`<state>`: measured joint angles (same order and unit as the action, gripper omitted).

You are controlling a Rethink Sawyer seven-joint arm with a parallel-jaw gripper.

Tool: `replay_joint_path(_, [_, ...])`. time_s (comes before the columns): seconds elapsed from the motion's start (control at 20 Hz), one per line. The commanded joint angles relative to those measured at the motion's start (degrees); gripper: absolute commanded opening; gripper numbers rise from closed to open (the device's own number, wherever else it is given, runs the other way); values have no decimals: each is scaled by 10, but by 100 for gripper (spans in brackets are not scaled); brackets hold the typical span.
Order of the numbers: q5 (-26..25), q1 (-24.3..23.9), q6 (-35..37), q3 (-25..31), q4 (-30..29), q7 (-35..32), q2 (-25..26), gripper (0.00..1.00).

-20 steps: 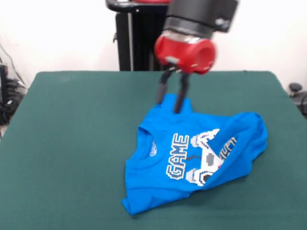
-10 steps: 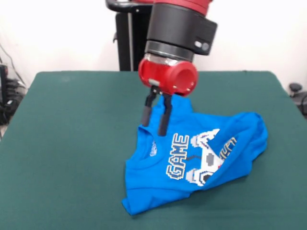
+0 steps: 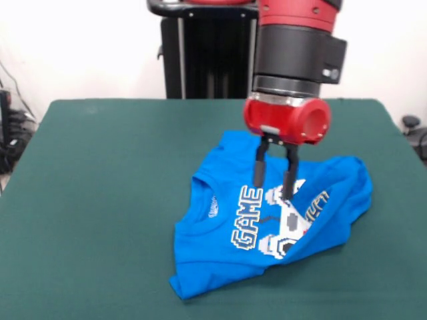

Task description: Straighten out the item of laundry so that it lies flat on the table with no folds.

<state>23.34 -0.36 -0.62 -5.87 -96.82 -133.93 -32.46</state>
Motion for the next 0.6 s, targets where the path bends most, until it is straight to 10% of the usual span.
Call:
replay_joint_path(0.05, [14,24,-20,75,-46,-122,41,100])
replay_joint_path(0.6, [26,46,-69,62,-25,-133,82,100])
